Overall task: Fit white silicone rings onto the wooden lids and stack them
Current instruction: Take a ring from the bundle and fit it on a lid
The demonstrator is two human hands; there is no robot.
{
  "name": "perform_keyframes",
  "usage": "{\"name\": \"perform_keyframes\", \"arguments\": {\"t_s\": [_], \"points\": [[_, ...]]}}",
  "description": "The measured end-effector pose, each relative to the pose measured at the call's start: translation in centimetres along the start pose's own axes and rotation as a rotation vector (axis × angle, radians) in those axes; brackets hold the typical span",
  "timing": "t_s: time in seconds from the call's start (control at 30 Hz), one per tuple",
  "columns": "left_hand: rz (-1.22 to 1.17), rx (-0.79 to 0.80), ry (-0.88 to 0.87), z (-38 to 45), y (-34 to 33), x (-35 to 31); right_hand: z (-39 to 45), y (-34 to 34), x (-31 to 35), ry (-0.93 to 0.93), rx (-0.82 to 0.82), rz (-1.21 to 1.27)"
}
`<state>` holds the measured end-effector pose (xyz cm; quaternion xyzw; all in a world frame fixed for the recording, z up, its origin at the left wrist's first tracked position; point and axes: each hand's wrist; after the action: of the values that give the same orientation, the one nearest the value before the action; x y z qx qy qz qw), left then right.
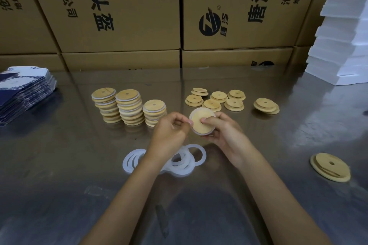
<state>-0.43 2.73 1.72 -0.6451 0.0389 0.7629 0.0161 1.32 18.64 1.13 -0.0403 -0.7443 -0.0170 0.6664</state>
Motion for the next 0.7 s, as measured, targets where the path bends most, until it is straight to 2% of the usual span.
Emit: {"name": "perform_keyframes", "arguments": {"t_s": [0.2, 0.3, 0.43, 0.5, 0.7], "points": [[-0.032, -0.077, -0.035, 0.23, 0.29, 0.05, -0.57, -0.73, 0.29, 0.034, -0.021, -0.142], [-0.049, -0.011, 0.005, 0.14, 0.16, 0.12, -0.64, -0.61, 0.53, 0.064, -0.081, -0.053], [-0.158, 0.082, 0.094, -0.30, -0.47, 0.07, -0.62, -0.45, 0.68, 0.043, -0.060, 0.073], [-0.131, 0.064, 0.075, -0.31, -0.63, 0.16, -0.57, -0.43, 0.58, 0.020, -0.041, 0.079], [-0.110, -0.054, 0.012, 0.01, -0.59, 0.32, -0.27, -0.41, 0.23, -0.002, -0.031, -0.103]]}}
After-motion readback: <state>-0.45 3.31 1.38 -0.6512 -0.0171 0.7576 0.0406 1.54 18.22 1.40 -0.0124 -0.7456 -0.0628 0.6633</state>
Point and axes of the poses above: each hand's wrist, its own z-axis towards the middle knuckle, its own y-axis out of the back of the hand, x = y × z, and after that the axes turned 14 degrees about -z, right-handed
